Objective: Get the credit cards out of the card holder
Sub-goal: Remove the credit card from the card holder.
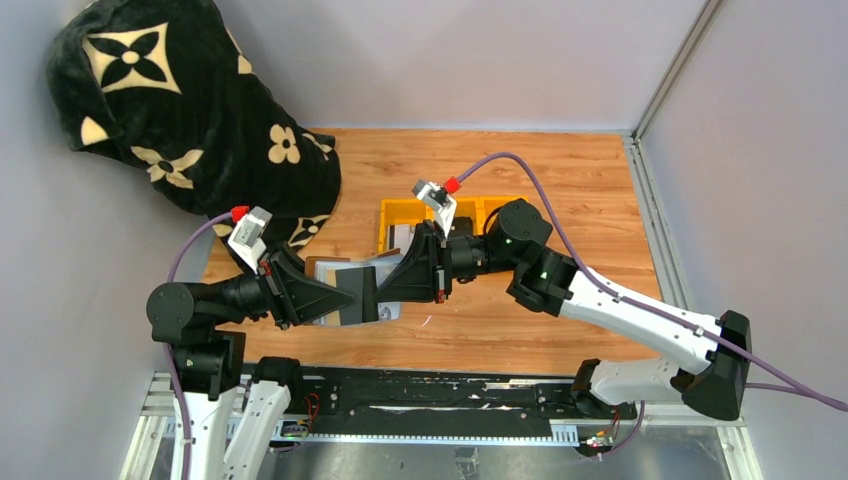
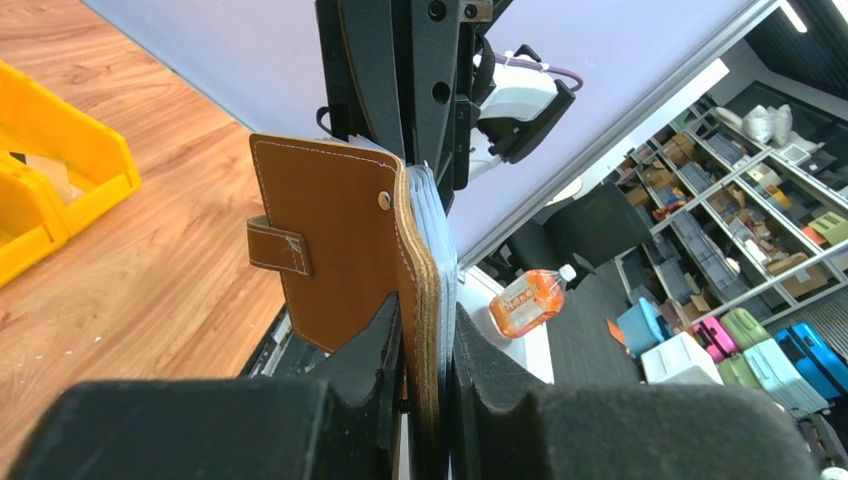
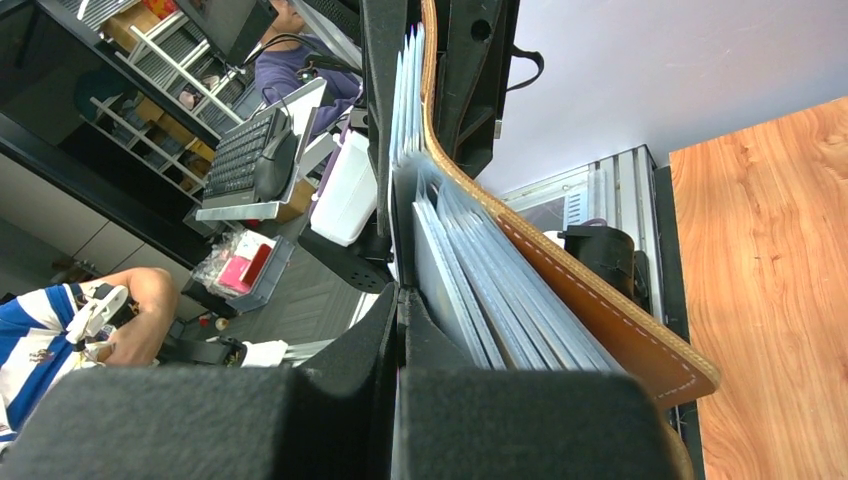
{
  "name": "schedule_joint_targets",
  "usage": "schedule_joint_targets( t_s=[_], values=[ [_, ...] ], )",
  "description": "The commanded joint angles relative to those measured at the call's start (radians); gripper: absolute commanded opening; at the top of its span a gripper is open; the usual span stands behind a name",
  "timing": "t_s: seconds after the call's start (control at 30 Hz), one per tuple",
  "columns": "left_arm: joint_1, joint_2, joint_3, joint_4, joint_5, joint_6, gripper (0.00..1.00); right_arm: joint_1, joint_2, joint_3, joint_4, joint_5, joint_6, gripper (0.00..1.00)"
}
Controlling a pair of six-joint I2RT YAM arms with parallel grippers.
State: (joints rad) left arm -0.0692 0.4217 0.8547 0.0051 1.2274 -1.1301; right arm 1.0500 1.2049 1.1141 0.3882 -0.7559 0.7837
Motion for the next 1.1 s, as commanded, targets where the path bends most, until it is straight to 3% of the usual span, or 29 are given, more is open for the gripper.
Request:
schedule_joint_targets(
  t_s=[0.0, 0.03, 0.13, 0.27, 0.37, 0.63, 0.8, 0.93, 1.07],
  values=[
    [-0.011, -0.007, 0.038, 0.026, 0.025, 0.008, 0.06, -0.020, 0.009, -0.010, 0.027, 0.016, 0.013, 0.00],
    [-0.012, -0.007, 0.038, 0.026, 0.018, 0.011, 0.03, -0.018, 0.017, -0.007, 0.042, 0.008, 0.026, 0.06],
    [-0.011, -0.009, 0.042, 0.009, 0.006, 0.032, 0.00, -0.010, 0.031, -0.015, 0.127, 0.007, 0.071, 0.37],
    [-0.012, -0.014, 0.049, -0.054, -0.008, 0.088, 0.00, -0.006, 0.050, -0.011, 0.198, 0.018, 0.114, 0.44],
    [-0.011, -0.012, 0.055, -0.070, -0.012, 0.106, 0.00, 0.002, 0.076, 0.014, 0.209, 0.008, 0.120, 0.38],
    [-0.012, 0.001, 0.087, -0.135, -0.011, 0.166, 0.00, -0.003, 0.055, -0.002, 0.167, -0.011, 0.095, 0.00],
    [-0.011, 0.010, 0.104, -0.160, -0.007, 0.193, 0.00, -0.065, -0.059, -0.083, 0.156, -0.015, 0.066, 0.00],
    [-0.011, 0.019, 0.117, -0.175, -0.008, 0.215, 0.00, -0.205, -0.145, -0.143, 0.128, -0.032, 0.120, 0.00],
    [-0.012, 0.028, 0.146, -0.255, -0.011, 0.306, 0.00, -0.346, -0.207, -0.149, -0.054, -0.053, 0.067, 0.00]
  ],
)
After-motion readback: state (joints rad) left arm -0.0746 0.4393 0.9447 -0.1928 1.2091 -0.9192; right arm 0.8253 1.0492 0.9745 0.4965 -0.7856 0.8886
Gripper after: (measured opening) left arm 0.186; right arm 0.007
